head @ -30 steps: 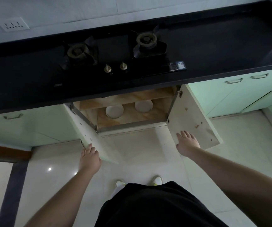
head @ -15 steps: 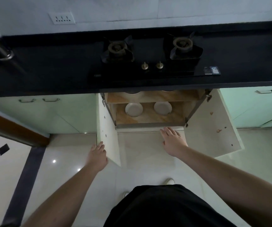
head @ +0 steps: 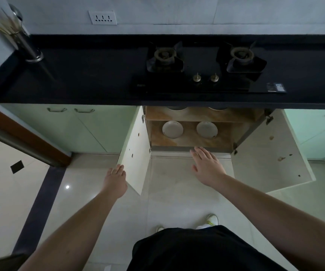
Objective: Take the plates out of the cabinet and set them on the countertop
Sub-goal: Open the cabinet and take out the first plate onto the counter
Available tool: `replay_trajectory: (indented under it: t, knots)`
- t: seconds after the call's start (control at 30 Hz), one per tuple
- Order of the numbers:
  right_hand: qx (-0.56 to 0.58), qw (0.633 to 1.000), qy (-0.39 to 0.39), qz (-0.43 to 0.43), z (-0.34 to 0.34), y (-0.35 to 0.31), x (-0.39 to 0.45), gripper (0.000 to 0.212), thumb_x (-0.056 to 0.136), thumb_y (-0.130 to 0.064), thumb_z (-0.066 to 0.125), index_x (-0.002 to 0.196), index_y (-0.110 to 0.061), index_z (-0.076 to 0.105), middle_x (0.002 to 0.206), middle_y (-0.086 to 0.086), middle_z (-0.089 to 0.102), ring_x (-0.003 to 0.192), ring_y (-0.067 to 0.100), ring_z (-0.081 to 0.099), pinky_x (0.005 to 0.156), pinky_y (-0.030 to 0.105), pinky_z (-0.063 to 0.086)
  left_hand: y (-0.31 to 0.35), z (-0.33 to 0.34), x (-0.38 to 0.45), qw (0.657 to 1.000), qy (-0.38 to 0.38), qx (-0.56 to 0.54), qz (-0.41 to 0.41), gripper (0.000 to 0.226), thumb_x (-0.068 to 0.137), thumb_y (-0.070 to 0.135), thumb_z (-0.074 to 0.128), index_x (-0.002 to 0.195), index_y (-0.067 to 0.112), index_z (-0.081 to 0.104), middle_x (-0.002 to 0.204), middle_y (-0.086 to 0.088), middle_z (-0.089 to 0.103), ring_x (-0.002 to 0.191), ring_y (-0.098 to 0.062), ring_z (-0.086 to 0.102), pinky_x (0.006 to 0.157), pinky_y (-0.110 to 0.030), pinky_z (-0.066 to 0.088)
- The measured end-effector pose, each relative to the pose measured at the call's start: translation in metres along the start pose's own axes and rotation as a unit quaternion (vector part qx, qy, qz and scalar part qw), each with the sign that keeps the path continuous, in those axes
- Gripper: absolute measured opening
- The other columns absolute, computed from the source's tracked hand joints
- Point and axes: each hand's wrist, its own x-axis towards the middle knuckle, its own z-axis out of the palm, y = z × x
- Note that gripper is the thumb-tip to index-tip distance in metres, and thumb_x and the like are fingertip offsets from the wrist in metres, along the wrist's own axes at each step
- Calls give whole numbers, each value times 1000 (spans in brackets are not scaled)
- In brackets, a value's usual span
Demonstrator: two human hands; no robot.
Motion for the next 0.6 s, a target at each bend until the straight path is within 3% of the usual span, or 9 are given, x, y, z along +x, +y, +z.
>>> replay_trajectory:
  t: [0.23, 0.37, 0.6]
  knots:
    - [2, 1000, 12, -2, -2, 10, -4, 60, 100, -37, 32, 154, -17, 15, 162, 3, 15, 149, 18, 7, 118, 33, 6, 17, -15, 3, 1000, 14, -11, -4, 57, 100, 35, 36, 150, 10, 28, 160, -9, 24, 149, -24, 15, 118, -42, 16]
    - [11, 1000, 2, -14, -6, 23, -2, 63, 100, -41, 30, 154, -17, 8, 162, 1, 14, 149, 17, 9, 119, 34, 8, 35, -33, 5, 999, -5, -44, -18, 62, 102, 37, 35, 156, 15, 15, 163, -8, 17, 150, -25, 11, 119, -47, 14]
    - [9, 999, 27, -21, -22, 72, -3, 61, 101, -47, 22, 154, -20, 9, 162, 1, 16, 149, 19, 11, 118, 35, 8, 90, -91, 25, 995, 56, -87, -13, 61, 101, 45, 31, 155, 18, 20, 163, -7, 21, 149, -25, 14, 119, -46, 13]
